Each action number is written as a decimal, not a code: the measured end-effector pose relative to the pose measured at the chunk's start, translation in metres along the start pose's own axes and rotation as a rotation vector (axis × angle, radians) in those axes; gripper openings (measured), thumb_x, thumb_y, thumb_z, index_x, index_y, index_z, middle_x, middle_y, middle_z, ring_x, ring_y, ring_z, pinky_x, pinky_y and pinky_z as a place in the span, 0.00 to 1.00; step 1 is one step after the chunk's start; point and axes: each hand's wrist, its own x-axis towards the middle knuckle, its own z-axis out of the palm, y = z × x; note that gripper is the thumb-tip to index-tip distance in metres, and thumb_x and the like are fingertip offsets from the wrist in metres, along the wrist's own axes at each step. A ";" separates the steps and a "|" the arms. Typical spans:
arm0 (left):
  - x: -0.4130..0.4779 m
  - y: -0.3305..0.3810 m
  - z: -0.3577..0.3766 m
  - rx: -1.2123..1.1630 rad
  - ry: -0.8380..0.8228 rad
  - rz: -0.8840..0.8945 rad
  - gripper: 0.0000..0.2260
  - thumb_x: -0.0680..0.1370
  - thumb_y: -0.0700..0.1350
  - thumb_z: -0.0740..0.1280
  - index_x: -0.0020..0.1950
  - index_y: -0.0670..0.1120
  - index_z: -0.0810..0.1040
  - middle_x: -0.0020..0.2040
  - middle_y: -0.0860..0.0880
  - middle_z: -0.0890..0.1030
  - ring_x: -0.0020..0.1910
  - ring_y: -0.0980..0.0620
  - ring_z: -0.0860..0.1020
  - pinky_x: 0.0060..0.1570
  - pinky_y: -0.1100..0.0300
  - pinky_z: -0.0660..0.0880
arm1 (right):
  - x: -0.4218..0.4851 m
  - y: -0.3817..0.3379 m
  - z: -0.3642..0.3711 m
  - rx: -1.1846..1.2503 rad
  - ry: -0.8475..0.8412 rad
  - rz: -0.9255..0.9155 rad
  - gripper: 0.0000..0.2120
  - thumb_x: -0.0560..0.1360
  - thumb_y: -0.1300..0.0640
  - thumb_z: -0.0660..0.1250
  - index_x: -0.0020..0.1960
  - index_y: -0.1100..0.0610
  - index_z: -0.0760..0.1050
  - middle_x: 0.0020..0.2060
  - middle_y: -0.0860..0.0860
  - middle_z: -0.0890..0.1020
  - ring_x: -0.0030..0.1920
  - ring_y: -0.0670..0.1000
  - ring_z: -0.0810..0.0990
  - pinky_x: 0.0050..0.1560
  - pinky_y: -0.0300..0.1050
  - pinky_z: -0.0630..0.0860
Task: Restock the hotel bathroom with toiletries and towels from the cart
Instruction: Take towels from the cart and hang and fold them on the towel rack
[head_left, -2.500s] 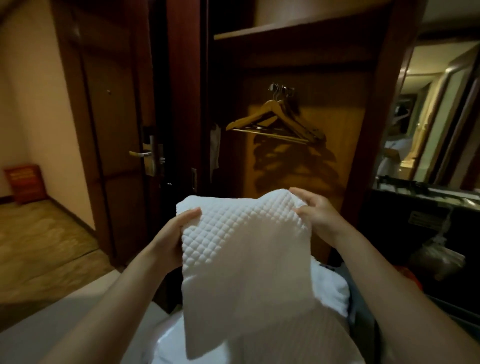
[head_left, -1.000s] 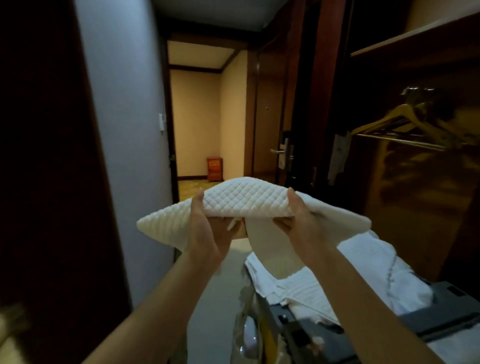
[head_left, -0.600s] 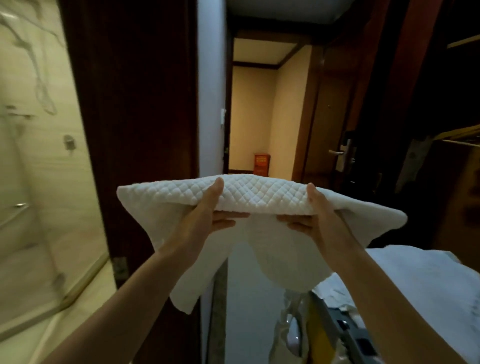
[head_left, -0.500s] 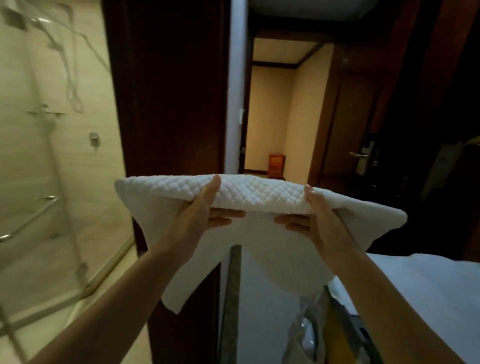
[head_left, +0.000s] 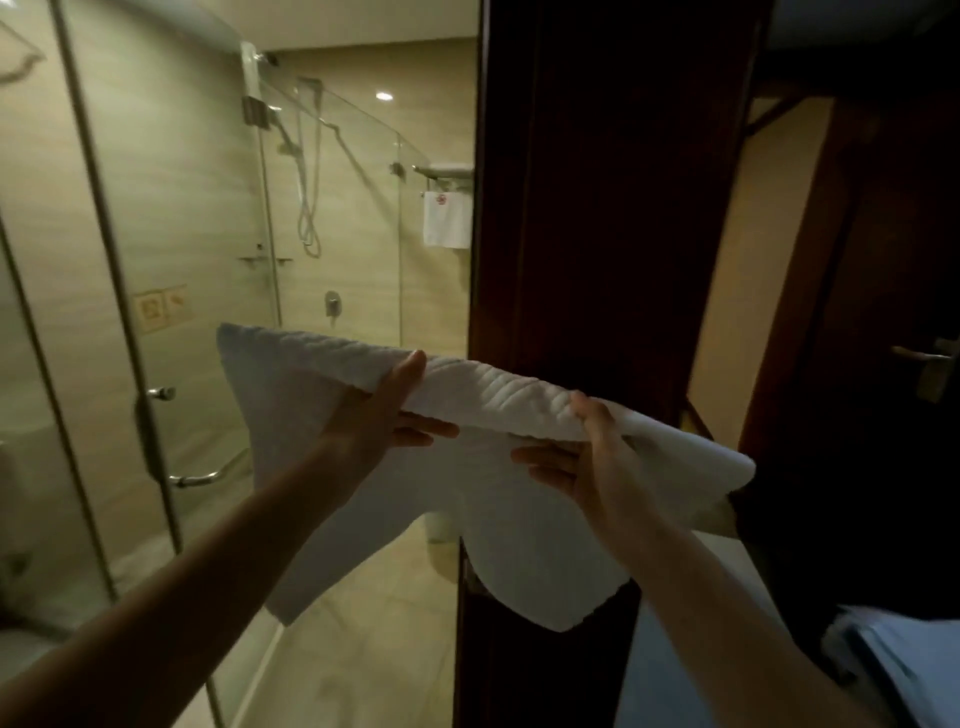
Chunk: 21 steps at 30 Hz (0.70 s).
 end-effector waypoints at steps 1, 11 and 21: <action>0.006 0.001 -0.014 -0.001 0.015 0.008 0.08 0.76 0.54 0.60 0.45 0.52 0.76 0.32 0.52 0.84 0.32 0.52 0.83 0.30 0.63 0.79 | 0.008 0.002 0.015 0.012 -0.010 0.009 0.17 0.79 0.45 0.56 0.56 0.55 0.77 0.42 0.54 0.86 0.42 0.52 0.85 0.36 0.41 0.77; 0.046 -0.009 -0.129 -0.007 0.165 -0.045 0.11 0.76 0.52 0.63 0.54 0.48 0.72 0.44 0.50 0.78 0.35 0.56 0.81 0.33 0.63 0.79 | 0.066 0.038 0.136 0.053 -0.004 0.021 0.13 0.79 0.49 0.55 0.54 0.52 0.76 0.47 0.51 0.84 0.47 0.49 0.83 0.47 0.42 0.76; 0.095 -0.025 -0.202 0.048 0.204 -0.092 0.13 0.75 0.55 0.62 0.45 0.46 0.75 0.44 0.51 0.83 0.39 0.51 0.82 0.43 0.57 0.79 | 0.142 0.073 0.209 0.118 -0.015 0.063 0.21 0.78 0.47 0.55 0.62 0.59 0.74 0.53 0.56 0.82 0.54 0.55 0.80 0.44 0.43 0.74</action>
